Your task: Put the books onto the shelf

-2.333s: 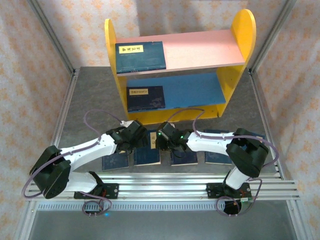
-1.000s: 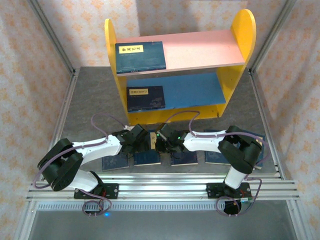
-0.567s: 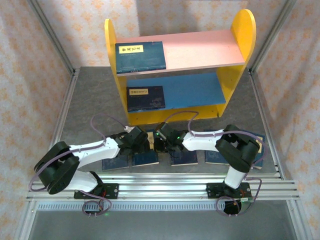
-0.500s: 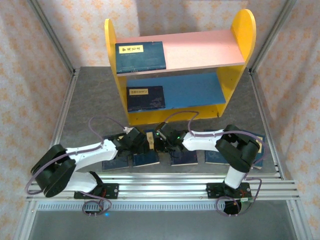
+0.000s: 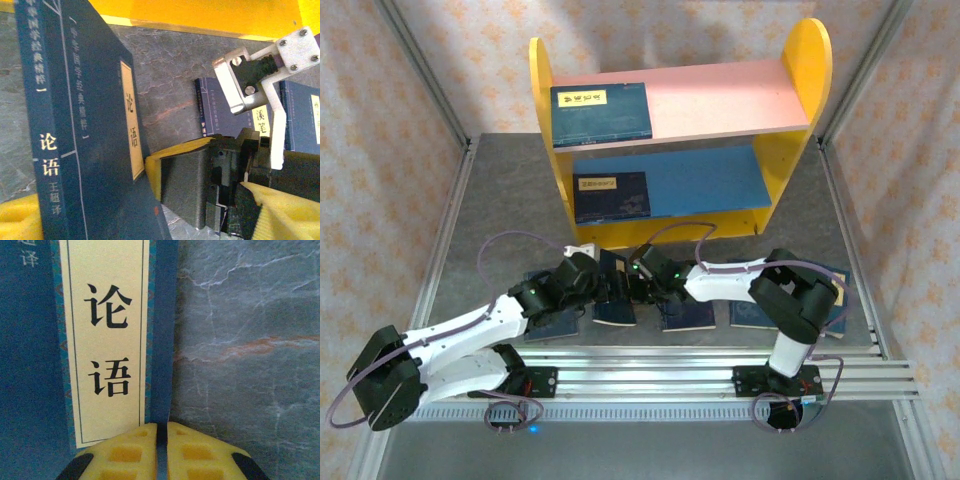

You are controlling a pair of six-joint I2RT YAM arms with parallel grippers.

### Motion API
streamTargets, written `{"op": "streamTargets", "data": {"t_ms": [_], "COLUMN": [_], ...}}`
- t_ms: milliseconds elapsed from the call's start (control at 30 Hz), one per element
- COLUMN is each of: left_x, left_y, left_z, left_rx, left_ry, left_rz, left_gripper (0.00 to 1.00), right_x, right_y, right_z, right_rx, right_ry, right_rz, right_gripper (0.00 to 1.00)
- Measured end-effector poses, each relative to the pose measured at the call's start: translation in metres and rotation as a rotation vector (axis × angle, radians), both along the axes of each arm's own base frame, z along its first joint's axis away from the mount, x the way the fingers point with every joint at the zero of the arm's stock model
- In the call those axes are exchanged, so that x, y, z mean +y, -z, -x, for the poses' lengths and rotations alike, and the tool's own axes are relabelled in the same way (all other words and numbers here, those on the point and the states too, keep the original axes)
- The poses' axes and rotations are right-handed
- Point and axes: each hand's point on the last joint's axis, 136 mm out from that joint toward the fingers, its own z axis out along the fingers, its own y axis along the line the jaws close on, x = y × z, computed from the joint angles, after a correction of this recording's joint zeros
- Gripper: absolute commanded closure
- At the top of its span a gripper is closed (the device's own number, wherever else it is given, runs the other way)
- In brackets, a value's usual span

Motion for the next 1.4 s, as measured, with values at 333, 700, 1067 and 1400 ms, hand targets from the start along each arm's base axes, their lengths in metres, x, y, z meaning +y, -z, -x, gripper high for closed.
{"op": "streamTargets", "data": {"t_ms": [333, 700, 1067, 1400], "left_x": [0.004, 0.019, 0.020, 0.012], "left_y": [0.004, 0.003, 0.014, -0.023], "left_z": [0.001, 0.002, 0.001, -0.003], "left_rx": [0.019, 0.011, 0.026, -0.030], "left_ry": [0.002, -0.019, -0.007, 0.055], "left_rz": [-0.050, -0.122, -0.166, -0.161], "left_gripper": [0.29, 0.41, 0.93, 1.00], "right_x": [0.002, 0.001, -0.001, -0.059], "right_y": [0.000, 0.000, -0.004, -0.044], "right_z": [0.000, 0.000, 0.003, -0.002], "right_rx": [0.000, -0.003, -0.032, -0.135], "right_ry": [-0.007, -0.010, -0.017, 0.078], "right_rz": [-0.006, -0.004, -0.011, 0.036], "right_gripper": [0.85, 0.80, 0.56, 0.48]}}
